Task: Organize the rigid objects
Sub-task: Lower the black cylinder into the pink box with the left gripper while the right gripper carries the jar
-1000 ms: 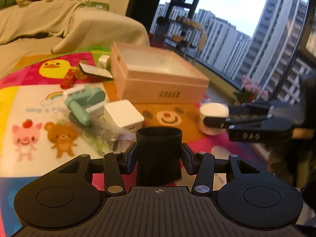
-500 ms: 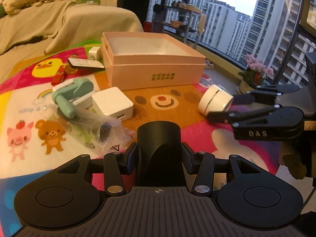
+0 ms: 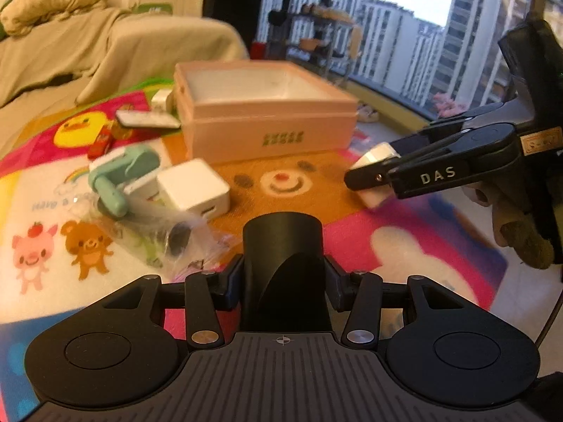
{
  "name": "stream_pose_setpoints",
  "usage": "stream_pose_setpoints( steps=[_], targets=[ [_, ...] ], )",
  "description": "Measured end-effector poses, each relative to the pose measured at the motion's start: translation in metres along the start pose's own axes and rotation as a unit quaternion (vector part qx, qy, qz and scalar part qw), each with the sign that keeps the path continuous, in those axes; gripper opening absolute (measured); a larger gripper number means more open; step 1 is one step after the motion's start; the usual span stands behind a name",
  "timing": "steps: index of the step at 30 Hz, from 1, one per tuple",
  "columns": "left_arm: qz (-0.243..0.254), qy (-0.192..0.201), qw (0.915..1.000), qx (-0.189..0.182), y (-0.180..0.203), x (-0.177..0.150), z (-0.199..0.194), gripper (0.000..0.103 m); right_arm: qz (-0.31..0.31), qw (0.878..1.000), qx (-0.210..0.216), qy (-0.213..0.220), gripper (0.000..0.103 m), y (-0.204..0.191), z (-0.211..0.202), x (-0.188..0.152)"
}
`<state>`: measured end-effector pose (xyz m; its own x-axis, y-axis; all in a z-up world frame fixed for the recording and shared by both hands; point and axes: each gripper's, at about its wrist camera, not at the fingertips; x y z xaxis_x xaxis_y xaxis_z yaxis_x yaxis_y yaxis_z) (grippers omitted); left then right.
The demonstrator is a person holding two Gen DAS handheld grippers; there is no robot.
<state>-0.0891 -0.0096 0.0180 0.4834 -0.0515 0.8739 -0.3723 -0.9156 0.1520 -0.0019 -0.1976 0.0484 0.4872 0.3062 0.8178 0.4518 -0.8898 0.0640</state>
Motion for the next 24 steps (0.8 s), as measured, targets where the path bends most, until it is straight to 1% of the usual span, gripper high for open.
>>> stream_pose_setpoints(
  steps=[2, 4, 5, 7, 10, 11, 13, 14, 15, 17, 18, 19, 21, 24],
  targets=[
    [-0.005, 0.018, 0.9998, -0.010, 0.000, 0.009, -0.005, 0.051, 0.000, 0.999, 0.012, 0.046, 0.056, 0.000, -0.021, 0.000],
    [-0.005, 0.038, 0.9992, -0.011, 0.001, 0.026, -0.005, 0.051, 0.002, 0.996, 0.018, 0.087, 0.055, 0.001, -0.038, 0.000],
    [-0.002, 0.046, 0.9989, -0.009, 0.001, 0.037, -0.004, 0.051, -0.001, 0.994, 0.016, 0.111, 0.055, 0.001, -0.047, 0.000],
    [0.008, 0.063, 0.9980, -0.004, 0.001, 0.060, 0.006, 0.051, -0.011, 0.990, 0.006, 0.137, 0.055, 0.000, -0.056, -0.001],
    [0.025, 0.078, 0.9966, -0.001, -0.001, 0.097, 0.032, 0.051, -0.008, 0.988, 0.003, 0.152, 0.055, 0.002, -0.060, -0.002],
    [0.020, 0.084, 0.9963, 0.000, -0.003, 0.113, 0.045, 0.051, -0.005, 0.988, 0.003, 0.154, 0.055, 0.003, -0.059, -0.004],
    [-0.006, 0.087, 0.9961, -0.006, -0.010, 0.141, 0.073, 0.051, -0.006, 0.988, 0.001, 0.154, 0.055, 0.005, -0.054, -0.008],
    [-0.020, 0.080, 0.9966, -0.007, -0.014, 0.153, 0.090, 0.051, -0.008, 0.988, -0.003, 0.153, 0.055, 0.004, -0.051, -0.010],
    [-0.036, 0.058, 0.9977, 0.001, -0.020, 0.164, 0.113, 0.051, -0.008, 0.988, -0.006, 0.151, 0.055, 0.005, -0.048, -0.012],
    [-0.049, 0.010, 0.9985, 0.020, -0.028, 0.172, 0.148, 0.051, -0.001, 0.989, -0.007, 0.145, 0.054, 0.008, -0.044, -0.015],
    [-0.048, -0.005, 0.9986, 0.022, -0.032, 0.172, 0.159, 0.051, 0.005, 0.990, -0.008, 0.142, 0.054, 0.010, -0.042, -0.016],
    [-0.047, -0.007, 0.9987, 0.020, -0.035, 0.171, 0.162, 0.050, 0.010, 0.990, -0.009, 0.142, 0.054, 0.013, -0.041, -0.016],
    [-0.050, 0.007, 0.9986, 0.014, -0.043, 0.166, 0.154, 0.050, 0.021, 0.989, -0.015, 0.145, 0.054, 0.020, -0.041, -0.017],
    [-0.078, 0.053, 0.9955, -0.004, -0.058, 0.145, 0.115, 0.051, 0.031, 0.987, -0.022, 0.153, 0.054, 0.027, -0.039, -0.012]
  ],
)
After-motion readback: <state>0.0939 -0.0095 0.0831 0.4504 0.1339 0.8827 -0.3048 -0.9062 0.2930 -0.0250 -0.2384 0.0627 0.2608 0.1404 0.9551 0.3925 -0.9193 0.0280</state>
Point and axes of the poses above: each gripper's, at about its wrist camera, not at the fingertips, and z roughly the way its jaws point, y to its right, x to its top, and after that the axes turned 12 degrees about y, right-handed
